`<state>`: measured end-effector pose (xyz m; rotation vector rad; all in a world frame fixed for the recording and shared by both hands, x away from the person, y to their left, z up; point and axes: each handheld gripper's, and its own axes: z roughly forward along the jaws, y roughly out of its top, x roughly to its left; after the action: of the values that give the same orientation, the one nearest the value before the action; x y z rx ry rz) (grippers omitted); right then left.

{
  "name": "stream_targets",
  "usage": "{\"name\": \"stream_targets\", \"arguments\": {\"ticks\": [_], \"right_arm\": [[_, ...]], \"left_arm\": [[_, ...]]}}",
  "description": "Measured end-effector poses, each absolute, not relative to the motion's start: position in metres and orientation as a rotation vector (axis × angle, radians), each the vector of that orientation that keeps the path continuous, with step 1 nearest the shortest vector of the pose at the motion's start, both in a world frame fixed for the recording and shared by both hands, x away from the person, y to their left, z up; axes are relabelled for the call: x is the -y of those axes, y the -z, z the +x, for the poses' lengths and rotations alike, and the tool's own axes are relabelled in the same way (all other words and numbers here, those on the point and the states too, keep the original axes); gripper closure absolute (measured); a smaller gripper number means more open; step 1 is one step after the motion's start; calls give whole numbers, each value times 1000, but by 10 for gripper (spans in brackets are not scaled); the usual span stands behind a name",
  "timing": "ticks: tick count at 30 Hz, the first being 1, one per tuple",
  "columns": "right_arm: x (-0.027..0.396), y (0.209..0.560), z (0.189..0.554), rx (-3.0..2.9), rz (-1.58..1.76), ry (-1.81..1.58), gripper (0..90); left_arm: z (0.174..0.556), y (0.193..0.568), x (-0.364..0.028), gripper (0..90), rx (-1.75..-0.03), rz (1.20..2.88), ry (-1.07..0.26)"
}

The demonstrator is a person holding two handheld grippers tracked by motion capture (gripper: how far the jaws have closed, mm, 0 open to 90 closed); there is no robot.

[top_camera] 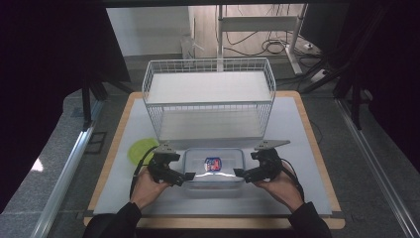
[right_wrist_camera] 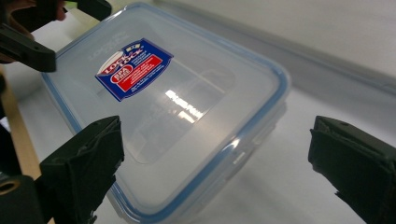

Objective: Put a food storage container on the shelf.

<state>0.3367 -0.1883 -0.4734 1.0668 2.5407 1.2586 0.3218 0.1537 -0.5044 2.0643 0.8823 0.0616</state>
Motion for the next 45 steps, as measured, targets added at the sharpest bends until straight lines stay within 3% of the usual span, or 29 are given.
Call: {"name": "stream_targets", "arguments": {"ticks": [11,19,20,24,27,36,42,45], "right_arm": [[179,492,349,-2690,1201,-1281,54],[186,494,353,-2724,1340,-1333,142],[186,493,351,-2728,1331,-1322,160],[199,484,346,-2646,1386,-1410,369],[199,480,338,-2640,1361,-1391,389],[212,481,321,-2630,1368,-1481,509],[212,490,316,-2673,1418,-1482,462],[214,493,314,-2651,1433,-1512,490]], "left_arm": [[332,515,-152,0,-930,2007,131],[328,512,-152,17,-953,2035,172],[326,510,-153,40,-952,2038,155],[313,503,-159,166,-951,1996,102],[308,506,-166,256,-965,1948,135],[292,506,-175,407,-971,1878,147],[289,507,-176,425,-982,1876,148],[289,507,-176,426,-977,1882,148]]}}
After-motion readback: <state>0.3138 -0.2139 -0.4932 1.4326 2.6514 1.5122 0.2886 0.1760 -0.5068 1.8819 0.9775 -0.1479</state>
